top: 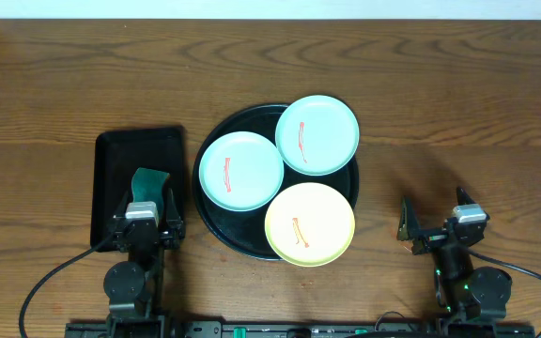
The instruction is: Clean dirty plates on tray and stack at the side
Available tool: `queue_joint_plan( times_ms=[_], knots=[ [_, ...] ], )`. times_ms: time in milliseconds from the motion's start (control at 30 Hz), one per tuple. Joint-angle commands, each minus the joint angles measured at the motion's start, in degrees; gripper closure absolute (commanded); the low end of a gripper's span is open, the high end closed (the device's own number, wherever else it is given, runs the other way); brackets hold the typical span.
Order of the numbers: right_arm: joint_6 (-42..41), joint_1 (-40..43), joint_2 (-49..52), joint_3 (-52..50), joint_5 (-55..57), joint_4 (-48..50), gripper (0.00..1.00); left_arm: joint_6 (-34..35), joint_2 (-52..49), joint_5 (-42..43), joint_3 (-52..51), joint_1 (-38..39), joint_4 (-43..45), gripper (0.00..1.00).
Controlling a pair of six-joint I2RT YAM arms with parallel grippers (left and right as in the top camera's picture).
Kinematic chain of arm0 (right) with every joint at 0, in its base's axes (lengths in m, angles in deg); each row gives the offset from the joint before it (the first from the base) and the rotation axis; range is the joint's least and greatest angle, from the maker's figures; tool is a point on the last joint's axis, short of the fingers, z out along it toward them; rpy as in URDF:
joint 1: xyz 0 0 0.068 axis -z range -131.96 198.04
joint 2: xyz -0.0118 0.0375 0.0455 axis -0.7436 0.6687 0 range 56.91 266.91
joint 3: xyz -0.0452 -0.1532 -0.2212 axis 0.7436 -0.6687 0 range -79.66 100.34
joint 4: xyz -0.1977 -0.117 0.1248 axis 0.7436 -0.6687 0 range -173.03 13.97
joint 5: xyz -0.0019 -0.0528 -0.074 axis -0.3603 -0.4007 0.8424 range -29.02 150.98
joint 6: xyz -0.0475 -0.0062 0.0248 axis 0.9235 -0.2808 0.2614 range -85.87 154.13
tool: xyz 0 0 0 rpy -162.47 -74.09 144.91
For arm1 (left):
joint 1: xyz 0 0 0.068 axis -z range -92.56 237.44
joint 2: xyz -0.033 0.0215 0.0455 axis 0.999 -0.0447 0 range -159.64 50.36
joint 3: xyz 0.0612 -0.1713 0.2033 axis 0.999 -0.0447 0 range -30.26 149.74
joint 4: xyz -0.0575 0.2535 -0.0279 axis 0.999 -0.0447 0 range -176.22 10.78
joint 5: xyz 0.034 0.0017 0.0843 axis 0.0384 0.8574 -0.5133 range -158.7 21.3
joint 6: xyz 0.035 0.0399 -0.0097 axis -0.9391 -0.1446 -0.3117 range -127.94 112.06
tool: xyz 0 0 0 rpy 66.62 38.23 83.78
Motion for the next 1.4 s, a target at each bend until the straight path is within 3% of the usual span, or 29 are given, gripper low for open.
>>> queue_joint_plan(
  times_ms=[0,1200,1367],
  knots=[
    [-0.3,-0.5,0.5,-0.1,-0.5,-0.2,0.01,-1.0,-0.1,-0.5,-0.9,0.2,-2.4,0.25],
    [-0.4,-0.5,0.5,-0.1,-0.5,-0.2,0.01,-1.0,-0.1,-0.5,-0.9,0.2,-2.4,0.25],
    [1.3,-0.5,0.5,-0.1,4.2,-0.5,0.01,-1.0,-0.1,-0.5,-0.9,0.2,-2.4,0.25]
  ],
)
